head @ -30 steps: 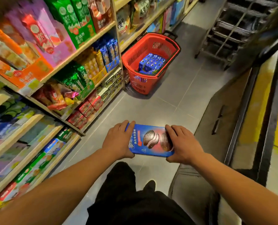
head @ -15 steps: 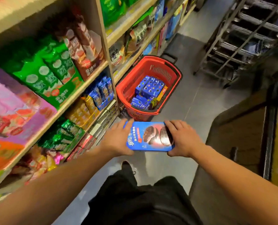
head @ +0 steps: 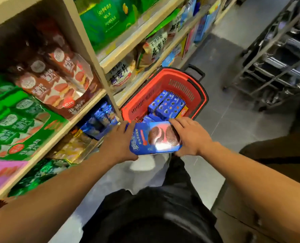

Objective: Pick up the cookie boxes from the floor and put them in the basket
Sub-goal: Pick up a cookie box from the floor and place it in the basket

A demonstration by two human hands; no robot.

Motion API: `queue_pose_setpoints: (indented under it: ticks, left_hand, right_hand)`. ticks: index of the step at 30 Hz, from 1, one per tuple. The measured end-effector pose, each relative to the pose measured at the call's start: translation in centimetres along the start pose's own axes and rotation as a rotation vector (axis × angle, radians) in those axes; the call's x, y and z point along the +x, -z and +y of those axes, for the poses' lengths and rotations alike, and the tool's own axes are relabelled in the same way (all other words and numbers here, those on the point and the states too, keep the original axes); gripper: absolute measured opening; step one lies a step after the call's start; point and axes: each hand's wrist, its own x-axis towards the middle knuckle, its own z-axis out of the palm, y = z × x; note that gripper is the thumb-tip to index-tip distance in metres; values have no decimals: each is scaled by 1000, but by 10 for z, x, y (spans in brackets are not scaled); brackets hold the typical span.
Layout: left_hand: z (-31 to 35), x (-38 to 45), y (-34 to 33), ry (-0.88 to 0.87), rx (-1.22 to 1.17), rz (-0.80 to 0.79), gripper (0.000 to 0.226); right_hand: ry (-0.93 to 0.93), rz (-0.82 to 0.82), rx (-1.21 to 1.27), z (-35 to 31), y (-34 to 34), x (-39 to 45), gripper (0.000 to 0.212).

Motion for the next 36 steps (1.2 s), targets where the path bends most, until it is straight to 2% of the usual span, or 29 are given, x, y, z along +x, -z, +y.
queue_pose_setpoints:
  ticks: [9, 12, 15, 18, 23, 30, 36]
  left_hand:
    - [57, 141, -8, 306, -126, 0, 123]
    - [65, 184, -22, 360, -89, 55, 116]
    - [59, 223, -46, 407, -109, 26, 123]
    - [37, 260, -83, 460, -161, 60, 129]
    - [-12, 300, -155, 463, -124, 147, 121]
    - [-60, 336, -255, 582, -137, 65, 126]
    - [-58, 340, -291, 619, -95, 8, 127]
  right_hand:
    - [254, -85, -55, 146, 7, 149, 120]
    - [294, -119, -90, 173, 9, 193, 122]
    - [298, -141, -118, 189, -7, 238, 118]
    - [309, -147, -153, 193, -34, 289, 118]
    - [329, -156, -200, 183, -102, 361, 118]
    - [353, -264, -246, 162, -203, 439, 114]
    - [350, -337, -294, 152, -235, 447, 117]
